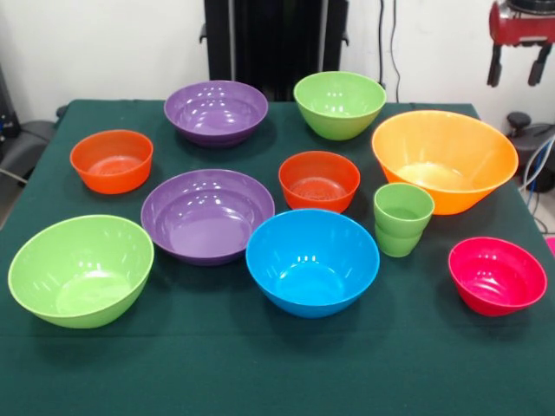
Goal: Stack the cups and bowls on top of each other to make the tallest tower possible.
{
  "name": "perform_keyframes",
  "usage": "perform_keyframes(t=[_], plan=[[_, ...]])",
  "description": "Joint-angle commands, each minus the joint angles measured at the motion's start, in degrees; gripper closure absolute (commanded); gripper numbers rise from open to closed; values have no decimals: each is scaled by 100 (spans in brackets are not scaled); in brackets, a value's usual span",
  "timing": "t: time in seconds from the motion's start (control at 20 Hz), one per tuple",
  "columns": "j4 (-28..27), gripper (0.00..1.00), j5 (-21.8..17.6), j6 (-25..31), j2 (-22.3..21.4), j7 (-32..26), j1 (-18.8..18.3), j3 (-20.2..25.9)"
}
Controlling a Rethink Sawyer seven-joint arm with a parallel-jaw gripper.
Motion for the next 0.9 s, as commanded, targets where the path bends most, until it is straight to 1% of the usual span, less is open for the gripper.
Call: perform_keyframes(t=[0.05, 0.55, 0.65, 0.8, 0.9], plan=[[-343, 0, -309, -315, 474, 267, -311, 336], [-391, 0, -475, -412, 603, 138, -513, 427], [-451, 0, -481, -502, 706, 151, -548, 495], [-399, 0, -460, -734, 882, 127, -684, 735], [-468, 0, -468, -785, 936, 164, -653, 723]])
